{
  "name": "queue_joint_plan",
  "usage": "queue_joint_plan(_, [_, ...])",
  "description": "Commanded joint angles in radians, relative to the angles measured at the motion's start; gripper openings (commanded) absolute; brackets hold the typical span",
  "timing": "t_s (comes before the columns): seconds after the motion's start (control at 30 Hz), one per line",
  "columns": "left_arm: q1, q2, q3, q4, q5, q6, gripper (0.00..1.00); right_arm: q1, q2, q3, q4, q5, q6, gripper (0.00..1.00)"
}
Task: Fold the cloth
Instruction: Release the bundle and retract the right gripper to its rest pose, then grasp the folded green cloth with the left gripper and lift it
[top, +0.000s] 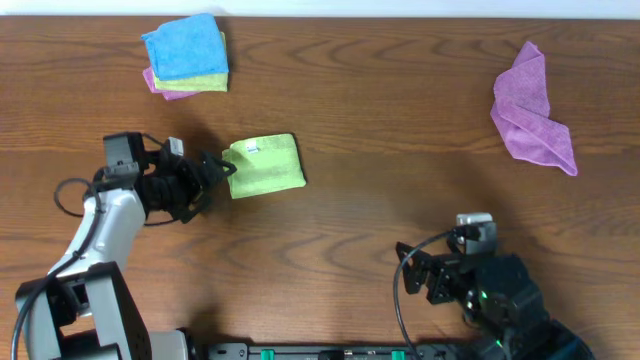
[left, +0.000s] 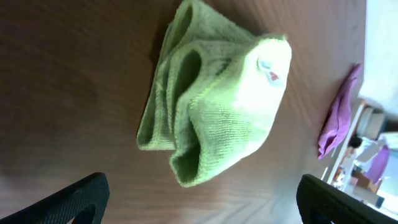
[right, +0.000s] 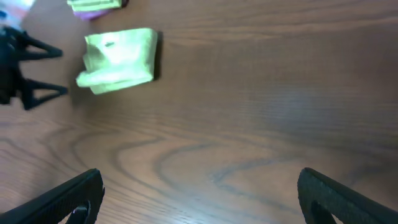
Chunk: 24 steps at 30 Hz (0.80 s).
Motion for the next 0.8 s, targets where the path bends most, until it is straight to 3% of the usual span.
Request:
queue_joint_plan(0.0, [0.002, -0.013, -0.074, 0.074, 0.045, -0.079, 0.98, -0.008, -0.045, -0.008, -0.013, 0.023, 0.077, 0.99])
queue_joint_plan(0.37, [-0.061, -0.011, -0.187, 0.308, 0.026, -0.188, 0.98, -0.008, -0.060, -0.008, -0.016, 0.006, 0.026, 0.99])
queue_joint_plan(0.77, [-0.223, -0.010, -0.187, 0.402, -0.198, -0.332, 0.98, -0.008, -0.060, -0.008, -0.023, 0.032, 0.012, 0.99])
